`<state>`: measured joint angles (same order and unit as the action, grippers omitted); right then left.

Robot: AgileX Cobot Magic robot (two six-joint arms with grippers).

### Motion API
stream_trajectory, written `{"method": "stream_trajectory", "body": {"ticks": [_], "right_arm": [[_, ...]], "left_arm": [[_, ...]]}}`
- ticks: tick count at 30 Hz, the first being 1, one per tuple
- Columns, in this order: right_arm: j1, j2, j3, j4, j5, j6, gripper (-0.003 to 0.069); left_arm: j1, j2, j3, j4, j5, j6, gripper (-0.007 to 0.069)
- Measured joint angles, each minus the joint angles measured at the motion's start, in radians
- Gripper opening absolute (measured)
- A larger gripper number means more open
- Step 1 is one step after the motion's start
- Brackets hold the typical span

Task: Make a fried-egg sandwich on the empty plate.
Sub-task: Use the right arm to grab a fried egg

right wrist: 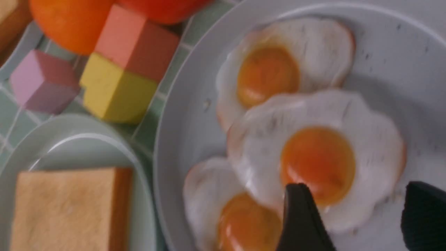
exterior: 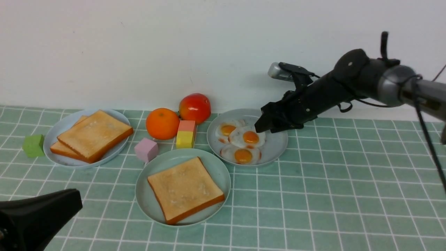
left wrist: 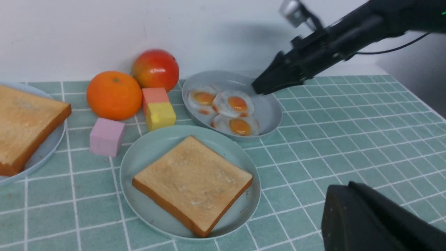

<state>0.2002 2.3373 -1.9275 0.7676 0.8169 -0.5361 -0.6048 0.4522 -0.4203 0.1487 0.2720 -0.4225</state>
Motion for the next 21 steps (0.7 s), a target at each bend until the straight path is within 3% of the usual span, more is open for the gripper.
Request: {"method": "stream_trajectory", "body": {"ticks": [21], "right_arm": [[0.000, 0.068, -0.053, 0.005, -0.012, -0.001, 0.0400]], "left_arm": [[0.000, 0.000, 0.001, -0.043, -0.002, -0.003, -0.0013]]}}
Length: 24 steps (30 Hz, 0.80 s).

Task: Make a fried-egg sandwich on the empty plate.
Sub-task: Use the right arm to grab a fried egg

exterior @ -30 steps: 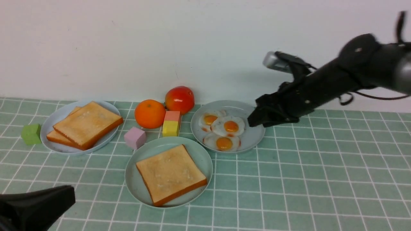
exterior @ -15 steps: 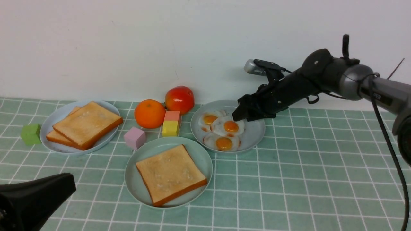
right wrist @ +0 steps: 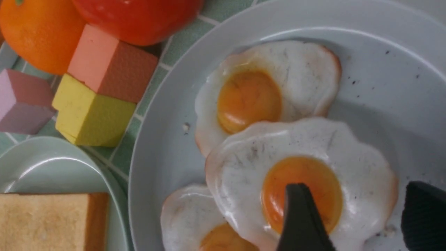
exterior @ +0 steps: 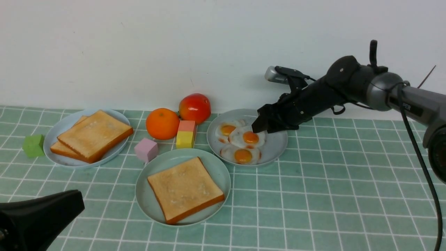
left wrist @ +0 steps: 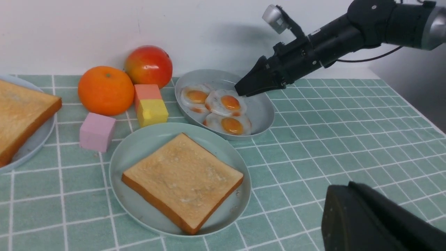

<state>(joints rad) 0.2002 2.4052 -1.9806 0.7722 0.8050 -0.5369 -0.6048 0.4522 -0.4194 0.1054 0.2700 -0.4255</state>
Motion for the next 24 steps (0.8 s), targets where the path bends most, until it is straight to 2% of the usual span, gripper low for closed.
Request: {"method": "stream_trajectory", "body": {"ticks": [6, 13, 24], "right_arm": [[0.000, 0.020, -0.001, 0.012, 0.012, 0.000, 0.0391], [0.000, 0.027, -0.005, 0.024, 0.003, 0.000, 0.0345], [0.000, 0.032, -0.008, 0.055, -0.052, 0.041, 0.0340]], "left_arm": [[0.000, 0.000, 0.000, -0.007, -0.001, 0.000, -0.0013], [0.000, 0.000, 0.000, -0.010, -0.007, 0.000, -0.0013], [0.000, 0.000, 0.000, -0.033, -0.007, 0.000, -0.0013]]}}
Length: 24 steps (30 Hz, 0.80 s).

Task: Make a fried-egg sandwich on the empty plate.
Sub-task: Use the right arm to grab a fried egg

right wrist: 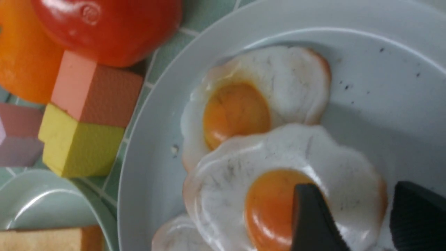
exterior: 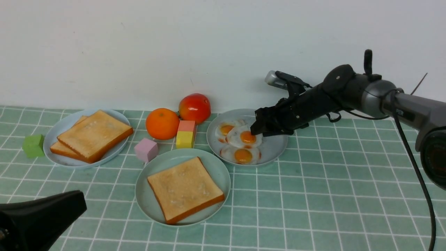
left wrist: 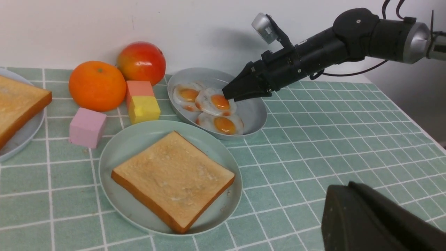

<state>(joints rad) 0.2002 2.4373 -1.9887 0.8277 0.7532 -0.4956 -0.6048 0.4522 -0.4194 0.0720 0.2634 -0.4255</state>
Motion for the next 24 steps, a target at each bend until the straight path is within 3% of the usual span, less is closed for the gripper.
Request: {"method": "stream_trajectory", "body": {"ticks": [18, 24], "right_arm": [[0.011, 0.013, -0.010, 0.004, -0.069, 0.001, 0.0337], [0.011, 0.021, -0.012, 0.007, -0.067, 0.001, 0.0290]], "left_arm": [[0.000, 0.000, 0.001, -0.003, 0.000, 0.000, -0.0004], [0.000, 0.000, 0.001, -0.003, 0.000, 0.000, -0.0003]]}}
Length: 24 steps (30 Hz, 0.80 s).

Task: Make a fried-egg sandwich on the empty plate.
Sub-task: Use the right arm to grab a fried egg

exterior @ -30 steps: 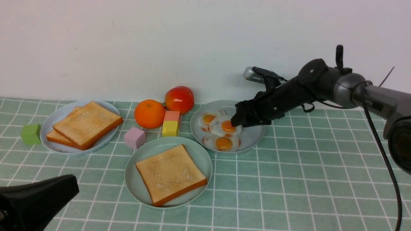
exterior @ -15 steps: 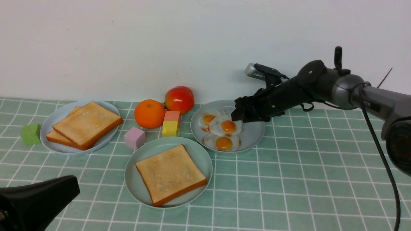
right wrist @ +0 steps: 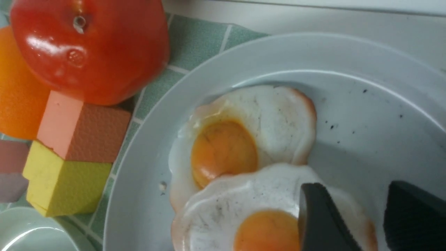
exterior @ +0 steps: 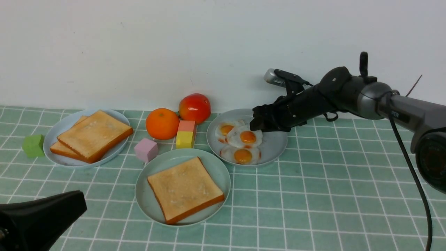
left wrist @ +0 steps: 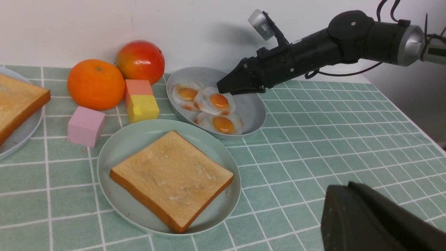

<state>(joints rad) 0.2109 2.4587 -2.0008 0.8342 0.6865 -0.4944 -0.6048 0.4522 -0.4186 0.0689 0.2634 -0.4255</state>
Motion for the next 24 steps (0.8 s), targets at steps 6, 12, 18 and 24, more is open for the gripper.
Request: {"method": "stream_trajectory", "body": {"ticks": [6, 12, 18, 24], "right_arm": [[-0.001, 0.011, -0.009, 0.012, 0.017, 0.000, 0.0187], [-0.001, 0.003, -0.009, 0.012, 0.037, 0.003, 0.0162], [-0.001, -0.056, -0.009, -0.005, 0.092, 0.003, 0.0071], [0.000, -0.137, -0.008, -0.019, 0.143, 0.002, 0.0065]], "left_arm": [[0.000, 0.000, 0.000, 0.000, 0.000, 0.000, 0.0000], [0.000, 0.000, 0.000, 0.000, 0.000, 0.000, 0.0005], [0.000, 0.000, 0.000, 0.004, 0.000, 0.001, 0.0006], [0.000, 0.000, 0.000, 0.030, 0.000, 0.001, 0.0006]]}}
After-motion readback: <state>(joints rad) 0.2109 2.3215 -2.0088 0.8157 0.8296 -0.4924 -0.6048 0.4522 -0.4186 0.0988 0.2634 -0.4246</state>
